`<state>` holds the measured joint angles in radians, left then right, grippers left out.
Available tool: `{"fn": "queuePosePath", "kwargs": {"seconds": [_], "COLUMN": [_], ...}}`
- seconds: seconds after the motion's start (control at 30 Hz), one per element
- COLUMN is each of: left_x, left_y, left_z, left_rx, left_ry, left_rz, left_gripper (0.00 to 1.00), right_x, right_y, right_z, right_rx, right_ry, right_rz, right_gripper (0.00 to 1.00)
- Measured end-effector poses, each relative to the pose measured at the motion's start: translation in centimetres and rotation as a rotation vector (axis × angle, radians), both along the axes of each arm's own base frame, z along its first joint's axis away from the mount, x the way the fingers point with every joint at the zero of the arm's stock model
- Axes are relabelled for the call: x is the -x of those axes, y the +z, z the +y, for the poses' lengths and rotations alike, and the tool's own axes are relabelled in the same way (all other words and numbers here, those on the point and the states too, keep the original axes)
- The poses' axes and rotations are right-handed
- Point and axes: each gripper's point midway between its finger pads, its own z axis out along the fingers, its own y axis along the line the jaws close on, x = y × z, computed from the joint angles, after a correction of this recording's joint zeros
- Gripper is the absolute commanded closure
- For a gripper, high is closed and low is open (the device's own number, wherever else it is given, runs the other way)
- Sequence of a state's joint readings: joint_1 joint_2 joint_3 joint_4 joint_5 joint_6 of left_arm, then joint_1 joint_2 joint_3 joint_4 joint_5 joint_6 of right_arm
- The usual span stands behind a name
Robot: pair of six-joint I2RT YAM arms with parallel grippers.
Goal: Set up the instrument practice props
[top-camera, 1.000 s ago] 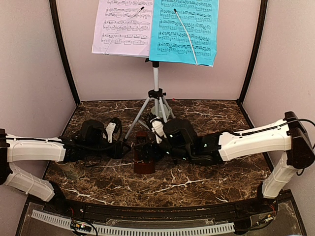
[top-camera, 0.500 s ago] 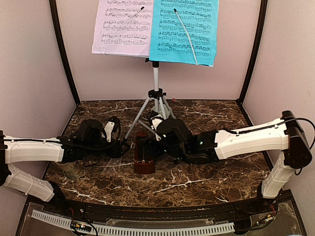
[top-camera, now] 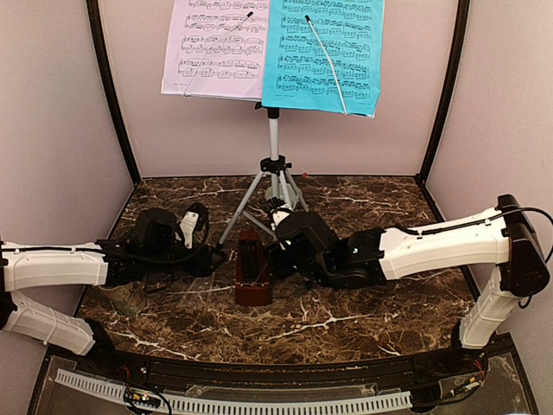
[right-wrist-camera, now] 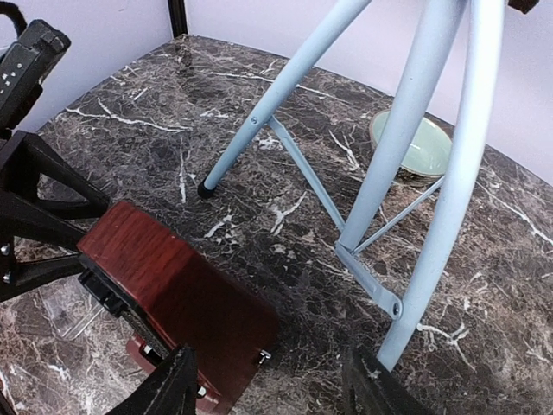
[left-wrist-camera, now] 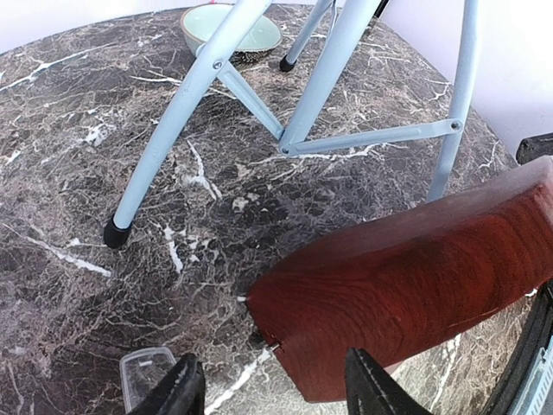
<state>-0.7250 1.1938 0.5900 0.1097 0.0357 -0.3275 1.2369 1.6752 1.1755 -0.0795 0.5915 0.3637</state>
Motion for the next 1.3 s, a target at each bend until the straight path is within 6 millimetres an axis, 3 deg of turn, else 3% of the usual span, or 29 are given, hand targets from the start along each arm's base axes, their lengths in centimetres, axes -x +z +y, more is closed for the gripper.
{"fn": "queuePosePath", "kwargs": {"seconds": [0.2, 0.37, 0.57, 0.93, 1.07, 1.3], "left_x": [0.2, 0.0, -0.4, -0.9, -2.0, -3.9], "left_y": [0.9, 3.8, 6.2, 7.6, 8.7, 11.8], "left_z": [0.6, 1.4, 2.0, 3.4, 5.5, 11.2], "left_rx": [0.007, 0.080, 0.117, 0.118, 0.116, 0.128], "left_ry": [0.013, 0.042, 0.060, 0.114, 0.192, 0.377], "left_rz": [-0.015, -0.059, -0.098, -0.108, -0.118, -0.168], "left_gripper": [0.42, 0.41, 0.41, 0.41, 0.42, 0.42], "right_x": [-0.2, 0.0, -0.2, -1.1, -1.2, -2.1], "right_y": [-0.4, -2.4, -3.9, -5.8, -5.8, -3.4], "right_z": [-0.9, -2.1, -3.3, -5.8, -7.1, -9.9], "right_rx": [0.032, 0.077, 0.097, 0.068, 0.048, -0.037], "right_ry": [-0.030, -0.044, -0.060, -0.099, -0.114, -0.162], "right_rz": [-0.007, 0.009, 0.030, 0.093, 0.112, 0.105], "right_gripper": [0.54, 0.64, 0.68, 0.71, 0.72, 0.72]}}
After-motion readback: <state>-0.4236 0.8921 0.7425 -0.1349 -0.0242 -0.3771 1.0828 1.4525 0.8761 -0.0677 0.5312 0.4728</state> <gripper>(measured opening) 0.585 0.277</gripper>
